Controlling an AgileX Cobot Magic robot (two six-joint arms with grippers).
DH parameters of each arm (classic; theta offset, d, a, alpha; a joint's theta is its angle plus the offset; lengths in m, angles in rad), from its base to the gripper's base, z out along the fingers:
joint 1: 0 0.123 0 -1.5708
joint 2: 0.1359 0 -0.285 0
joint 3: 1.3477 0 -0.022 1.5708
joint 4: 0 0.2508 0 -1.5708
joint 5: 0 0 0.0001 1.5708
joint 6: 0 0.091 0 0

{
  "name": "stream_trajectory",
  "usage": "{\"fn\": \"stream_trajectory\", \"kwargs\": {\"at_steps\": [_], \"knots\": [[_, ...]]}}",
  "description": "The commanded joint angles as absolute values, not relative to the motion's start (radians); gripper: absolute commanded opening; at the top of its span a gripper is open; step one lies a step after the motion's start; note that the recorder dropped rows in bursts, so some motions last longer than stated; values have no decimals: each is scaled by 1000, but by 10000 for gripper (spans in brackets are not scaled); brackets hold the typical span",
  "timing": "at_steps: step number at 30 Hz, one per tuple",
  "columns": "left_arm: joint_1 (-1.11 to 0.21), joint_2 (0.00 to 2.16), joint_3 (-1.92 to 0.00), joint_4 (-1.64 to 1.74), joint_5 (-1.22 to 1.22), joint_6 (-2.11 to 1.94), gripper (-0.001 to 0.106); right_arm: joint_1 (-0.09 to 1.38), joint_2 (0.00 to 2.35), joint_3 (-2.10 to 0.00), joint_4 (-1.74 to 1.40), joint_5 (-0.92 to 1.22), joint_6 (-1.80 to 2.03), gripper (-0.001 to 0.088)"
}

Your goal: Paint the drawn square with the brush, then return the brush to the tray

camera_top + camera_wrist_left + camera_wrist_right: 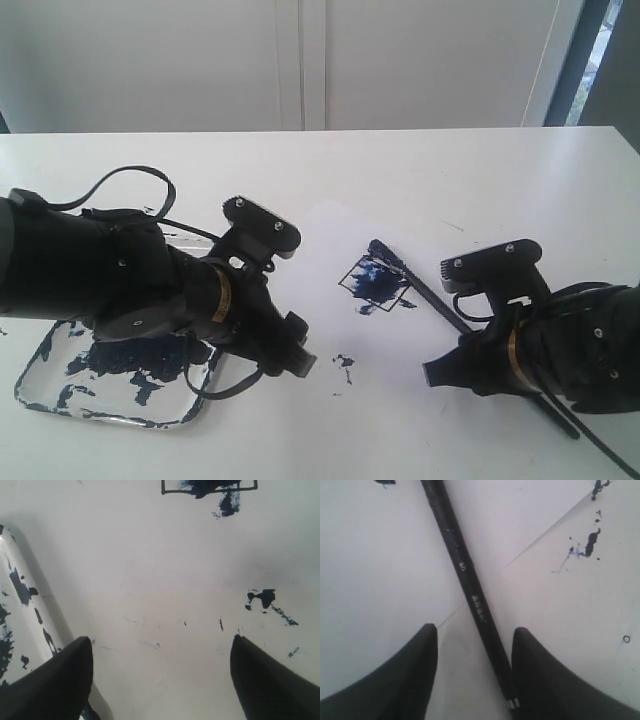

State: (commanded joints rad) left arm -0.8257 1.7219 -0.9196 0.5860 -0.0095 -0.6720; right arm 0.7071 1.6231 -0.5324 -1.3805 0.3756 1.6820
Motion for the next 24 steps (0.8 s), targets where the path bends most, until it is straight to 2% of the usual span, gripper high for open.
{"fn": "stream_trajectory", "kwargs": {"at_steps": [4, 6, 17, 24], "knots": [[-826, 1775, -982, 596, 31, -659, 779, 707, 1666, -532, -1449, 360, 1812, 413], [-826, 1816, -1016, 596, 57, -652, 779, 707, 1678, -528, -1449, 326, 1827, 374], [-826, 1905, -1042, 600, 15, -652, 779, 707, 1658, -522, -1478, 284, 1854, 1], [-826, 1892, -1049, 600, 63, -649, 779, 707, 1602, -522, -1526, 171, 1850, 0]]}}
